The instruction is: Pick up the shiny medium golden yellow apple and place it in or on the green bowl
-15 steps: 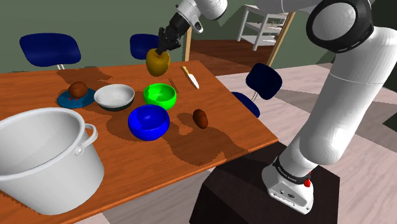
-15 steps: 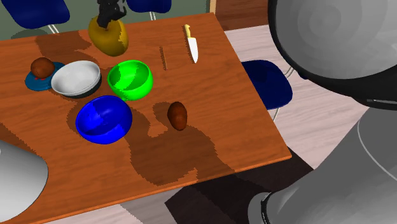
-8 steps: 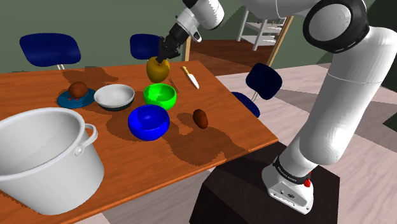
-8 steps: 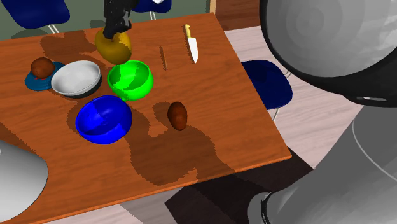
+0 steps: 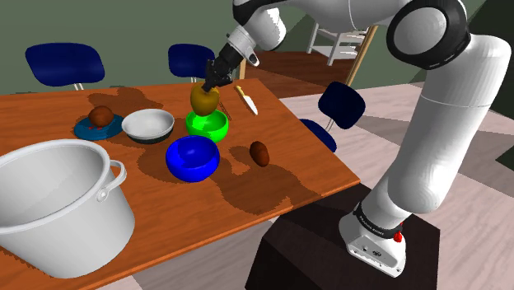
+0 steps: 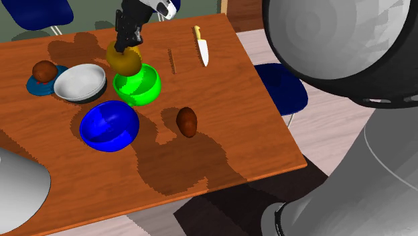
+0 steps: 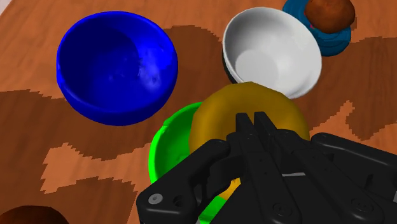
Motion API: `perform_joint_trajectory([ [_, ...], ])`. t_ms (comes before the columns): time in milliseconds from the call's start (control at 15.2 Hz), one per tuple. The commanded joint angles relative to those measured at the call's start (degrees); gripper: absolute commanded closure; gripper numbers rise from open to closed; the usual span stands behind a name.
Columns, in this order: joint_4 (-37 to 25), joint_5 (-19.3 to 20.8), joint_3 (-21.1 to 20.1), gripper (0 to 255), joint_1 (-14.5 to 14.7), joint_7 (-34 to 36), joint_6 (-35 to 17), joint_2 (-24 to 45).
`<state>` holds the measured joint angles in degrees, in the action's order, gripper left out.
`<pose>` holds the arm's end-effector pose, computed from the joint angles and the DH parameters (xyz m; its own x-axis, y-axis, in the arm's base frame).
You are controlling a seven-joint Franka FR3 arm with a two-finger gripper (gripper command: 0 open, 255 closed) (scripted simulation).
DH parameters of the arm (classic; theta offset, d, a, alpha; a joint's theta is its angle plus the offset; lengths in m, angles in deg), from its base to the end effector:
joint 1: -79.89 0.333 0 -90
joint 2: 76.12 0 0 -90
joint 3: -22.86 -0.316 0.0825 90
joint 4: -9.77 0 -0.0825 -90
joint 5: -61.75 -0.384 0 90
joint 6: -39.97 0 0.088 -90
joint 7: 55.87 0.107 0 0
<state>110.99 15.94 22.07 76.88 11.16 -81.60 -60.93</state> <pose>0.6471 0.0066 0.4331 0.0366 -0.7881 -0.6145 -0.9728 0.1126 -0.2024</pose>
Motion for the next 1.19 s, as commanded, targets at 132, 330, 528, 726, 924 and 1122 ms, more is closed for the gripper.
perform_joint_trajectory([
  [132,0.7,-0.4,-0.1,255,0.1,-0.6,-0.7,0.1],
  [330,0.7,-0.4,-0.1,255,0.1,-0.6,-0.7,0.1],
  [528,0.7,-0.4,-0.1,0,0.1,-0.6,-0.7,0.1],
  [726,0.7,-0.4,-0.1,0,0.1,-0.6,-0.7,0.1],
  [924,0.6,0.1,0.3,0,-0.5,-0.4,0.7,-0.8],
  [1122,-0.3,1.2,1.4,0,-2.0,0.2,4.7,-3.1],
])
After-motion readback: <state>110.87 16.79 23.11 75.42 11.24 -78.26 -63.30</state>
